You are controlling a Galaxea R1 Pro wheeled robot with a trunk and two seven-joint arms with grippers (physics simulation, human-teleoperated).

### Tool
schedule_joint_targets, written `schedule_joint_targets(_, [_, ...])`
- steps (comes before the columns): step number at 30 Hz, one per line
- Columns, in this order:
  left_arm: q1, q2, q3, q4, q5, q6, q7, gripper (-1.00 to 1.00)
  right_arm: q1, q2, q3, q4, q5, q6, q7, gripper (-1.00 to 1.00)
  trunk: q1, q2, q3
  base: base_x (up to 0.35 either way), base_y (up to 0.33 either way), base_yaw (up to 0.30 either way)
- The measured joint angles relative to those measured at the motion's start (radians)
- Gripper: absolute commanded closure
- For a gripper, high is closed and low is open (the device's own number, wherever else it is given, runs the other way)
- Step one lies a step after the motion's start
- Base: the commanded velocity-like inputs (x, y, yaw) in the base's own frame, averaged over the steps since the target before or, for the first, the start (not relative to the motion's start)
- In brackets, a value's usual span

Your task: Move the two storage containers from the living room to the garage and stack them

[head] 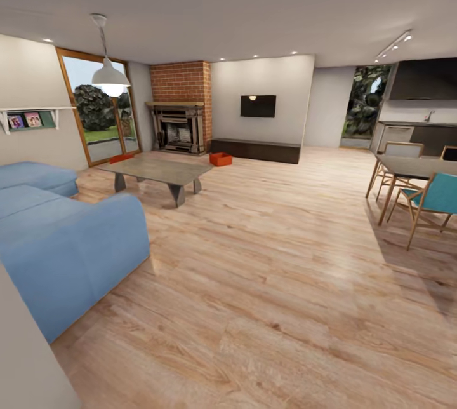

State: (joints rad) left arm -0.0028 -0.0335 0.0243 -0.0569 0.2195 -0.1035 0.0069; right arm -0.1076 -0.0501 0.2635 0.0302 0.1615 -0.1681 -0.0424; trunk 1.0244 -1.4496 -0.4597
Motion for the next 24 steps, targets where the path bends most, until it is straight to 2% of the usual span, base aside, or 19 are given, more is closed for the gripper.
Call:
schedule_joint_targets(10, [0.0, 0.0, 0.0, 0.0, 0.0, -0.003, 0.0, -1.0, 0.0, -0.001, 0.0, 0.0, 0.0, -0.001, 0.001, -1.0, 0.0, 0.0, 0.0, 0.325, 0.0, -0.023])
schedule_joint_targets(24, [0.0, 0.0, 0.0, 0.0, -0.001, -0.003, 0.0, -1.0, 0.0, -0.001, 0.0, 0.0, 0.001, -0.002, 0.001, -1.0, 0.0, 0.0, 0.0, 0.325, 0.0, -0.225])
